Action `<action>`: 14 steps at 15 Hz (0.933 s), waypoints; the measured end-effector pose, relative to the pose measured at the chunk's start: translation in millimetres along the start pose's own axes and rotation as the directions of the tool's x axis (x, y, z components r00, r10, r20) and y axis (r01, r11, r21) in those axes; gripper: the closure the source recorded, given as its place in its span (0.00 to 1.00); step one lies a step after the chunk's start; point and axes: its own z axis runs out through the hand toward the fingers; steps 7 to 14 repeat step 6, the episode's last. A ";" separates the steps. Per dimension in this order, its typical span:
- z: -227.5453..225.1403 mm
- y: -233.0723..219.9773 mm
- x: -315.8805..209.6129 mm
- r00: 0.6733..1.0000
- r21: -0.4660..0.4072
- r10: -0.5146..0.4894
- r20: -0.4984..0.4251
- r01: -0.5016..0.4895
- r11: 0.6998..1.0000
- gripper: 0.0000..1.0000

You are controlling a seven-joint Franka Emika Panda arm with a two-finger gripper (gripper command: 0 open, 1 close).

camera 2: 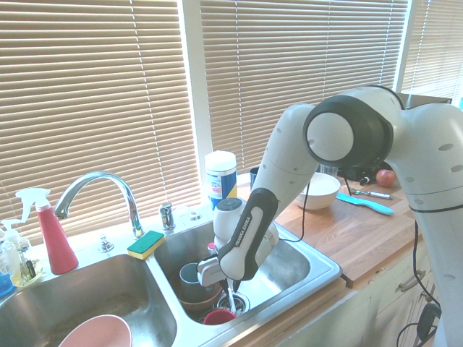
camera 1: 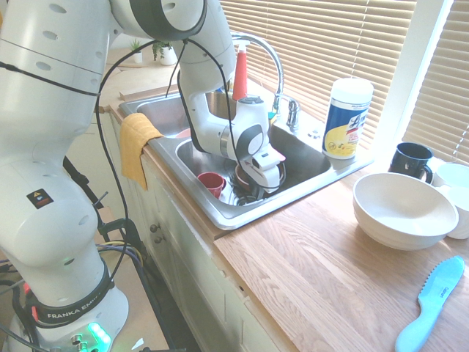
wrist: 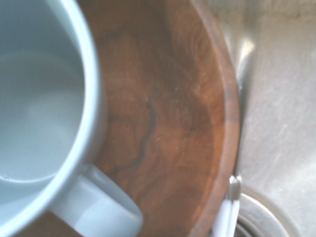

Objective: Put the knife into the sink

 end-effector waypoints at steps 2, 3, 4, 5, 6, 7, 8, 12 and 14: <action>-14.2 0.4 3.1 1.000 0.015 0.001 -0.014 -0.001 1.000 0.00; -30.2 -2.2 6.8 1.000 0.025 -0.002 -0.023 0.003 1.000 0.00; -50.5 -4.8 10.4 0.999 0.026 -0.012 -0.029 0.013 1.000 0.00; -73.4 -6.6 13.5 0.999 0.021 -0.024 -0.030 0.025 0.999 0.00; -98.6 -7.2 15.7 0.999 0.019 -0.032 -0.028 0.033 0.999 0.00; -98.6 -7.2 15.7 0.999 0.019 -0.032 -0.028 0.033 0.999 0.00; -98.6 -7.2 15.7 0.999 0.019 -0.032 -0.028 0.033 0.999 0.00; -98.6 -7.2 15.7 0.999 0.019 -0.032 -0.028 0.033 0.999 0.00; -98.6 -7.2 15.7 0.999 0.019 -0.032 -0.028 0.033 0.999 0.00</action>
